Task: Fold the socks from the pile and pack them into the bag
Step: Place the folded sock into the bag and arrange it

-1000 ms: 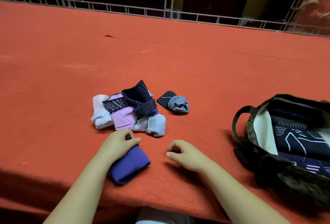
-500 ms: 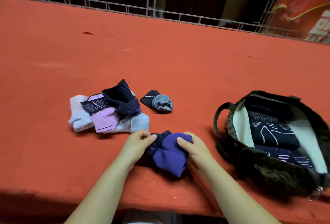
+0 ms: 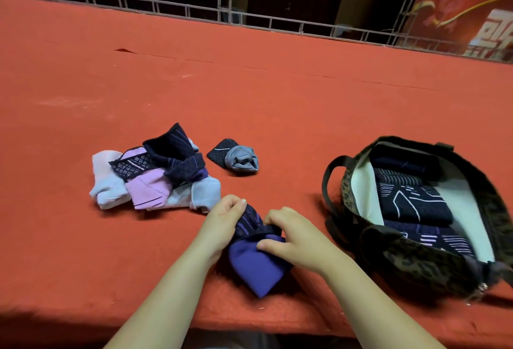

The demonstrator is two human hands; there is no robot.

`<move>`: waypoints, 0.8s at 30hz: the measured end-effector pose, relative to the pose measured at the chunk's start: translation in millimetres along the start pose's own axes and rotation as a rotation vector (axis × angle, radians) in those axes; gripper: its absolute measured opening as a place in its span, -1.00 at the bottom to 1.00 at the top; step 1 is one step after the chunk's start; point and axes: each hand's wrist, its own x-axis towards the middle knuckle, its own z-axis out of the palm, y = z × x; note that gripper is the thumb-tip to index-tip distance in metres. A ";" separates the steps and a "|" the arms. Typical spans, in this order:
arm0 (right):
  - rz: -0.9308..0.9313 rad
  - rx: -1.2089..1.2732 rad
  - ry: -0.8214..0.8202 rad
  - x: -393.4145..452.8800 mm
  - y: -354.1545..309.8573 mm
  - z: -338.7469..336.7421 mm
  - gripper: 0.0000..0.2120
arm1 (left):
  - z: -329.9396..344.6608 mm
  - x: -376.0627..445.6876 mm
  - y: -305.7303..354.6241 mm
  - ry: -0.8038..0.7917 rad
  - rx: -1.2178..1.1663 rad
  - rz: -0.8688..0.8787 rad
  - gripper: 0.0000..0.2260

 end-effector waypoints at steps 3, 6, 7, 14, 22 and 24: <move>0.102 0.210 0.062 -11.6 2.6 1.0 -0.73 | -1.1 6.9 0.4 0.112 -0.178 -0.118 -0.78; 0.247 0.462 0.196 -23.5 11.5 2.1 -0.70 | -10.5 22.0 -5.0 0.231 -0.243 -0.213 -0.77; 0.271 0.523 0.217 -26.0 13.1 2.7 -0.70 | -12.0 25.9 -6.7 0.237 -0.220 -0.218 -0.77; 0.148 0.884 0.432 -29.7 25.2 -14.8 -0.76 | -21.7 56.6 0.0 0.340 -0.225 -0.158 -0.77; 0.430 0.748 0.616 -8.8 9.1 7.5 -0.67 | 7.1 17.1 1.7 0.242 0.423 0.288 -0.86; 0.436 0.834 0.610 -5.5 3.8 16.2 -0.61 | 19.7 -8.1 7.8 0.024 0.354 0.339 -0.87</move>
